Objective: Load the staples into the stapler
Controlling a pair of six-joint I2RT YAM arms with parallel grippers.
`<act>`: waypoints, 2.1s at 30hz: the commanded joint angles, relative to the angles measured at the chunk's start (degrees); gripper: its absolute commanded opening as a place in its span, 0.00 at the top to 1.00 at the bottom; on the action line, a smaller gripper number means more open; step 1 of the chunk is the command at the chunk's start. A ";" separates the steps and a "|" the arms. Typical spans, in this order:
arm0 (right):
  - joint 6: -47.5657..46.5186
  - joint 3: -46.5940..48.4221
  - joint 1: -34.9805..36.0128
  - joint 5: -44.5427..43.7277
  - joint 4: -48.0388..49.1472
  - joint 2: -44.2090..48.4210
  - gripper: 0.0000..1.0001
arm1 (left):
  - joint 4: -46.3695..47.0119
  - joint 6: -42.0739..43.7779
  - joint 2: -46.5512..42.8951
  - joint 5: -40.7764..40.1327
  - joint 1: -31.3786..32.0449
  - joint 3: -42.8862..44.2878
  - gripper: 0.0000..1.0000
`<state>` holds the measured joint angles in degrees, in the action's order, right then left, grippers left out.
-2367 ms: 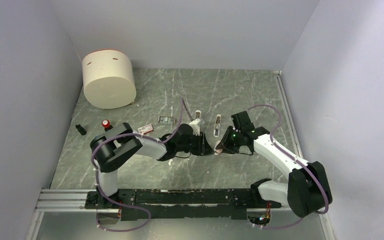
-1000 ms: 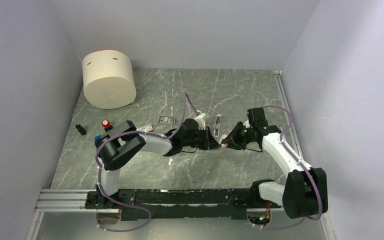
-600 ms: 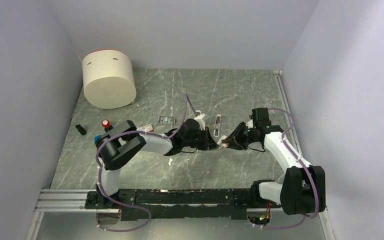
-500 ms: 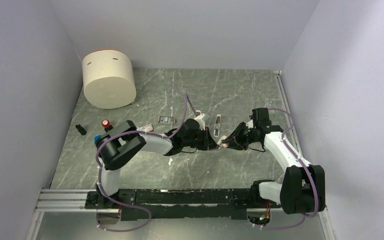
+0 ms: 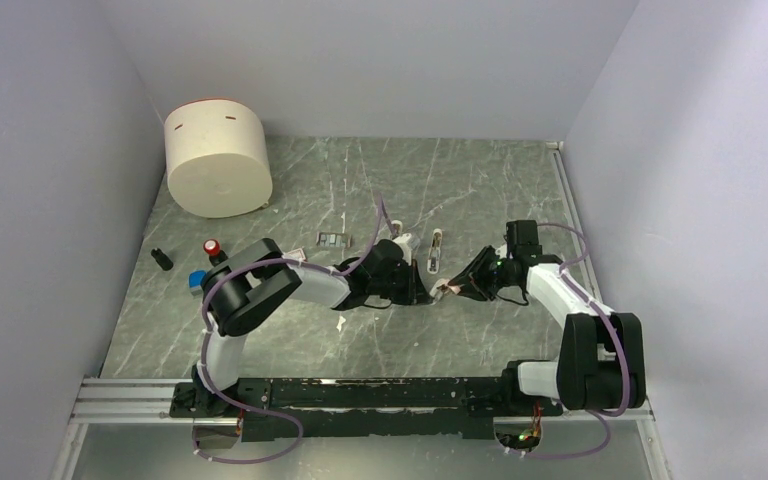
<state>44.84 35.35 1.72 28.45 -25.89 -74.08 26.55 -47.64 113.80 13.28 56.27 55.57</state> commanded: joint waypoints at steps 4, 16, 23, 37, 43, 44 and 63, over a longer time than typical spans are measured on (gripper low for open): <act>2.75 0.90 -1.54 -2.92 7.71 -1.11 0.64 | -4.47 1.76 1.90 2.83 0.29 0.93 0.95; -5.26 1.31 -1.54 -6.63 2.37 1.32 0.37 | -5.71 1.82 2.04 2.36 0.27 1.66 0.95; -5.84 -3.86 2.00 -7.82 -2.66 10.30 0.24 | -5.54 0.77 2.39 2.65 -0.10 1.98 0.95; 2.21 -6.14 16.54 -14.44 2.89 5.06 0.47 | -4.82 -0.61 2.83 3.95 -0.81 1.65 0.95; 7.10 -8.11 16.83 -17.97 5.48 7.15 0.60 | -4.66 -0.75 2.59 3.79 -0.90 1.17 0.95; 7.96 -8.11 16.85 -19.07 5.30 7.86 0.61 | -4.62 -0.71 2.53 3.77 -0.90 1.08 0.95; 9.29 -2.27 15.07 -36.26 -0.30 9.83 0.59 | -4.52 -0.55 2.35 3.77 -0.98 0.31 0.95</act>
<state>53.84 31.83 18.33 -0.36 -25.98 -63.79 24.56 -48.86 115.00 16.58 55.59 57.06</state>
